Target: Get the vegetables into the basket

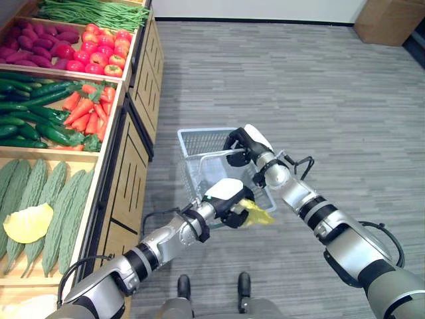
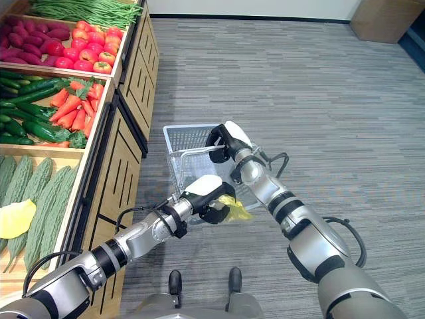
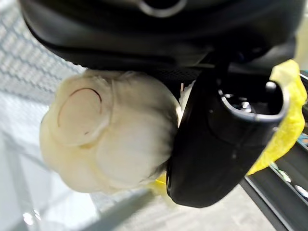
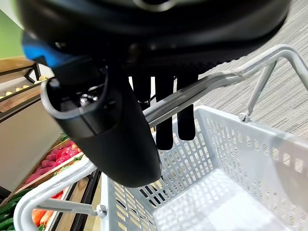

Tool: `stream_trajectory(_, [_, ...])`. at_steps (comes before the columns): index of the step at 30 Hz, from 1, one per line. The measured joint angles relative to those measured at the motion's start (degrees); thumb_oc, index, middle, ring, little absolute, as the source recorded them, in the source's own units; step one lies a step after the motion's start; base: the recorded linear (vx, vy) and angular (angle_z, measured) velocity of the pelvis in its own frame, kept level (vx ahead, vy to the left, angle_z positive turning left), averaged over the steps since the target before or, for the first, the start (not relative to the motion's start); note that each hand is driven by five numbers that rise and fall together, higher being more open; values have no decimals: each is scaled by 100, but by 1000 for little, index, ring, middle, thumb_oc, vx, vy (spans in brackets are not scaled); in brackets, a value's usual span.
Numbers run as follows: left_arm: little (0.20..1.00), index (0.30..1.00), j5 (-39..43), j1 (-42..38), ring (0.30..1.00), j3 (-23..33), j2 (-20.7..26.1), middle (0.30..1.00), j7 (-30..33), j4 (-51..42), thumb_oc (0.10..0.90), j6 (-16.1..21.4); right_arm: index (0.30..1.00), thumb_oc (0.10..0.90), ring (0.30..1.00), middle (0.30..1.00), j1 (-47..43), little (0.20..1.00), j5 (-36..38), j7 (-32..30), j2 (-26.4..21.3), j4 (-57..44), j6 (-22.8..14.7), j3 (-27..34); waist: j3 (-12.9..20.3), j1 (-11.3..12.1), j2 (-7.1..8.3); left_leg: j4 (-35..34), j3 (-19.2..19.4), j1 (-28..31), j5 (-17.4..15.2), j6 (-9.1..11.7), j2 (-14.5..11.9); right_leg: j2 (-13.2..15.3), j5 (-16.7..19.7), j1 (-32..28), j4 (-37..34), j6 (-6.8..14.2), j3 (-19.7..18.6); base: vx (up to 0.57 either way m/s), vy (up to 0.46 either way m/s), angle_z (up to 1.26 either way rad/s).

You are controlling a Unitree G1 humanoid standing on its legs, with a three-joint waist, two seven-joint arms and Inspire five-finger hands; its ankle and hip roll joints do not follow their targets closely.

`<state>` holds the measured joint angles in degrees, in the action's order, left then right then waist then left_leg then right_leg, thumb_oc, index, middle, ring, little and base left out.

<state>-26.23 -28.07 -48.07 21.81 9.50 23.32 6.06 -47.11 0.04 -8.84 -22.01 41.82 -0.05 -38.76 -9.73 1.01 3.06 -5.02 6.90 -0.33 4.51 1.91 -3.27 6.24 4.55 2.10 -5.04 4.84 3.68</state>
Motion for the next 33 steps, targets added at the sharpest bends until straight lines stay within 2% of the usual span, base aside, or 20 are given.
stream_trajectory(3, [338,338,-220,-59,338,98,-49,338,229,239,427,-113,300,400,300,300,5,300,29,0,-3,-55,0,0,0,-34,0,0,4,1,0,0,-5,-6,0,1,0,0,-1,0,0,0])
stream_trajectory(4, [1000,1000,-248,-59,1000,115,-55,1000,253,253,900,-143,300,400,300,300,5,300,34,0,-6,-74,0,0,0,-34,0,0,7,2,0,0,-7,-7,0,1,0,0,-2,0,0,0])
stream_trajectory(7, [1000,1000,-309,-60,1000,190,-190,1000,453,456,900,-220,300,400,300,300,32,300,34,-1,-17,-157,10,0,0,-31,0,0,6,6,0,0,-14,-14,1,-3,0,-1,-2,0,0,0])
stream_trajectory(18, [1000,1000,-310,-63,1000,198,-273,1000,456,489,900,-270,300,400,300,300,37,300,38,0,-9,-227,10,-1,0,-30,0,0,6,30,0,0,-15,-16,1,-28,1,-1,-1,0,0,0])
stream_trajectory(25, [1000,1000,-273,-97,1000,120,-254,1000,353,145,900,-193,300,400,300,300,36,300,13,-6,-17,-103,15,0,0,-33,1,0,5,42,2,2,-14,-15,1,-40,1,-1,-1,0,0,0])
stream_trajectory(30, [1000,1000,548,-116,1000,-19,-3,1000,-228,-765,900,-106,300,400,300,300,30,300,-26,-42,-26,324,-3,42,1,28,1,0,0,46,2,2,-10,-11,1,-48,1,-2,5,0,0,0])
stream_trajectory(33, [1000,1000,1508,-98,1000,-112,688,1000,-873,-1568,900,-150,300,400,300,300,30,300,-150,-78,-32,687,-21,85,1,23,-1,0,-2,49,3,4,-12,-12,2,-51,1,-3,6,0,0,0])
